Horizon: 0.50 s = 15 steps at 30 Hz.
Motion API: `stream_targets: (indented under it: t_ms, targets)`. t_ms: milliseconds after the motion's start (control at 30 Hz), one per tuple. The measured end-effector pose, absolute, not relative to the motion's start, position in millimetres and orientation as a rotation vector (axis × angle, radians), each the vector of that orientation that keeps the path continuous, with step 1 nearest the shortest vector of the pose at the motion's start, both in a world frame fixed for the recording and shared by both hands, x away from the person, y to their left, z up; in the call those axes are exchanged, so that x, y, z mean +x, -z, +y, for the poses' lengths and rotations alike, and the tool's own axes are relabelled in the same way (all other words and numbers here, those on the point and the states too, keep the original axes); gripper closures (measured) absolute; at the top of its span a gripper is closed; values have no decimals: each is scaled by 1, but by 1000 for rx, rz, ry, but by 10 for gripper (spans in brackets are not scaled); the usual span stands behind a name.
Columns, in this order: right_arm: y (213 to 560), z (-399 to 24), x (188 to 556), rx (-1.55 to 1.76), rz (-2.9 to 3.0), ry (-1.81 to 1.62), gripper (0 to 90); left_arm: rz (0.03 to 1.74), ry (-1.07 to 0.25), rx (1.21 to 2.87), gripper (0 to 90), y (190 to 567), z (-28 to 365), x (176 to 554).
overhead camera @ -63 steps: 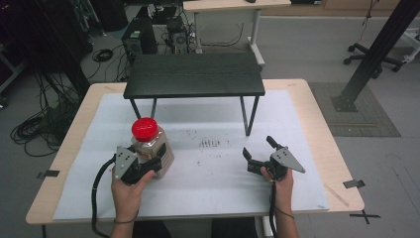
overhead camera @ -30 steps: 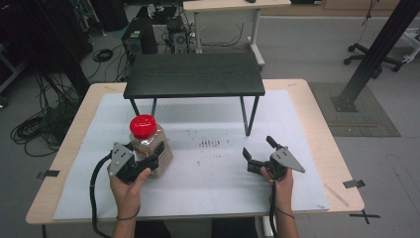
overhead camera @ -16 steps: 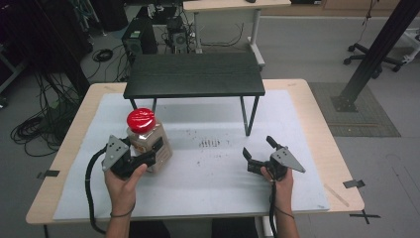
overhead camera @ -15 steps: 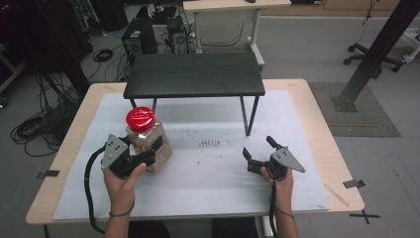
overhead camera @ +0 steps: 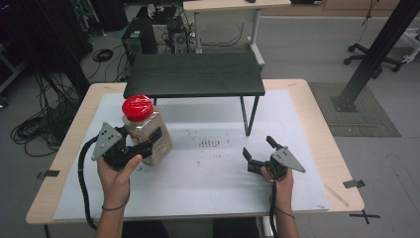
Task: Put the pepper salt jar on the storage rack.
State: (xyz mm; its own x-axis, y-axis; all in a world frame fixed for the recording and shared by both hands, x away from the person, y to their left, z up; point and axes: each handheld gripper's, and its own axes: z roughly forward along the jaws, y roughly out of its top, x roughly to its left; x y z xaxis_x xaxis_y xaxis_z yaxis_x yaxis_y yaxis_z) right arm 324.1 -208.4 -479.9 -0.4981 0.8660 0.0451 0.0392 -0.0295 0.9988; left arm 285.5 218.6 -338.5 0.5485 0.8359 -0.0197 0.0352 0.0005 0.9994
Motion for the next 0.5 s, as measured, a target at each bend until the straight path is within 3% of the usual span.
stream_targets:
  t_ms: [500]
  targets:
    - [480, -208, 324, 961, 1595, -1595, 12, 757, -710, 1447, 258, 302, 221, 290]
